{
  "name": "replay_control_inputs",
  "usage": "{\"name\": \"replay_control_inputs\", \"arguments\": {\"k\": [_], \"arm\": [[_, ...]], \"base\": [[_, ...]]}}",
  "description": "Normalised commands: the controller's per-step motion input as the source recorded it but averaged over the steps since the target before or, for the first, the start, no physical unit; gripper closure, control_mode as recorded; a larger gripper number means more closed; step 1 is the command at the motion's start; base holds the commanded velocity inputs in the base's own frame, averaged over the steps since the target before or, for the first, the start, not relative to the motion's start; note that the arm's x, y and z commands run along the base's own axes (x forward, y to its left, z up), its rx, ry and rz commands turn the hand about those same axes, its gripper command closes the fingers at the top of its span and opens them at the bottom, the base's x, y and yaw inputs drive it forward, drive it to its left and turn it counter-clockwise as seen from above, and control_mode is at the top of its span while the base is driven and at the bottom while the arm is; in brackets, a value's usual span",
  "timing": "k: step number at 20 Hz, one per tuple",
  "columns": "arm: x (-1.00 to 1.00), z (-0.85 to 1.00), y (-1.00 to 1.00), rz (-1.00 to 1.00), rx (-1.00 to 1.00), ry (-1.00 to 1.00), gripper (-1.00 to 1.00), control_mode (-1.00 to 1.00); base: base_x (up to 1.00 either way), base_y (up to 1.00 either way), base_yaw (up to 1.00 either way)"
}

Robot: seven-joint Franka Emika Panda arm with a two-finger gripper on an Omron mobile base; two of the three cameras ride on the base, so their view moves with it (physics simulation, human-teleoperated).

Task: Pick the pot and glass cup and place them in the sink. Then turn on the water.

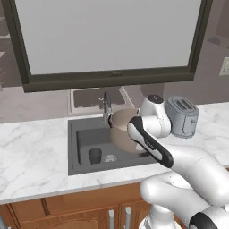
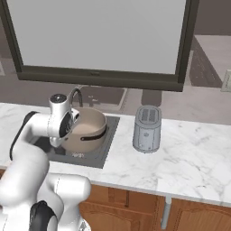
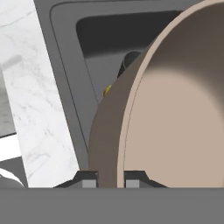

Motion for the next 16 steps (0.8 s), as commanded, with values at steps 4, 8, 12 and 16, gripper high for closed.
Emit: {"name": "replay_control_inputs", "arguments": {"k": [4,8,12,16], "arm": [[0.24,-0.15,0.05,0.00,0.00,0.00,1.00,-1.00],[0.22,-0.01,0.08,0.00,0.00,0.01,1.00,-1.00],[0.28,-0.05,0.13,0.00,0.00,0.00,1.00,-1.00],[0.22,-0.04,0.06,0.00,0.00,0.00,1.00,-1.00]], "base": [[0.00,0.00,0.00],[0.00,0.00,0.00],[0.00,0.00,0.00],[0.00,0.00,0.00]]}}
